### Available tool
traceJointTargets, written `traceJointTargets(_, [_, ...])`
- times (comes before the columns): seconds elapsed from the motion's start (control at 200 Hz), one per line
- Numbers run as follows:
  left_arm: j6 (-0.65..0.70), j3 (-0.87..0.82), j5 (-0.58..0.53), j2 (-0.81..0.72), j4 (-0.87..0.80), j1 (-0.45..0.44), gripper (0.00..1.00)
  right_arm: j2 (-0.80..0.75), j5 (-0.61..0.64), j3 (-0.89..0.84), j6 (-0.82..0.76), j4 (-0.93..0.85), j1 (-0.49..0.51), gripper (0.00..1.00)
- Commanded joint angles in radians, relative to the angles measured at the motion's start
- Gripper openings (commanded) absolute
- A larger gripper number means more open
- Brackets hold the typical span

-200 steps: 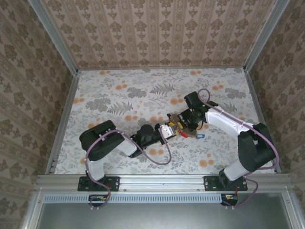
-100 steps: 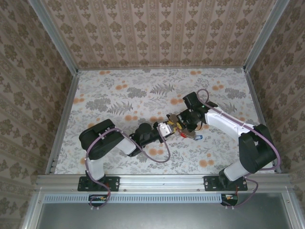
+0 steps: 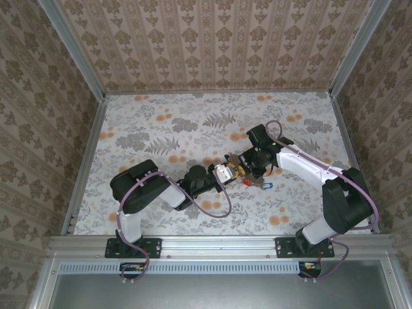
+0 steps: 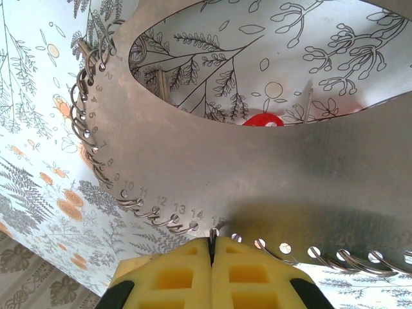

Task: Put the keys on the keyring

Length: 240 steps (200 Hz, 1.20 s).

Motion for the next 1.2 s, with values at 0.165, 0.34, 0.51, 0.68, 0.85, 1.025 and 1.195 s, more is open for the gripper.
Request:
traceJointTargets(0.165, [-0.053,0.049,0.069,0.021,-0.060,0.005,0.28,-0.015,-0.015,0.030,0.024,0.004,0.010,0.00])
traceJointTargets(0.34, [-0.058,0.033,0.070,0.013,-0.056,0.004,0.31,-0.022,0.008,0.030,0.019,-0.005,0.010,0.00])
traceJointTargets(0.51, [-0.065,0.014,0.075,0.013,-0.020,0.002,0.32,-0.031,0.023,0.029,0.012,-0.006,0.010,0.00])
traceJointTargets(0.68, [-0.073,0.013,0.081,0.021,0.009,-0.004,0.33,-0.047,0.053,0.029,0.008,-0.012,0.010,0.00])
traceJointTargets(0.85, [-0.059,-0.010,0.062,0.010,0.026,-0.016,0.35,-0.062,0.094,0.029,-0.004,-0.022,0.010,0.00])
traceJointTargets(1.025, [-0.061,0.000,0.068,0.020,0.024,-0.029,0.36,-0.067,0.090,0.034,-0.005,-0.015,0.011,0.00])
traceJointTargets(1.195, [-0.072,0.009,0.052,0.028,0.026,-0.023,0.35,-0.075,0.079,0.014,0.002,-0.010,0.016,0.00])
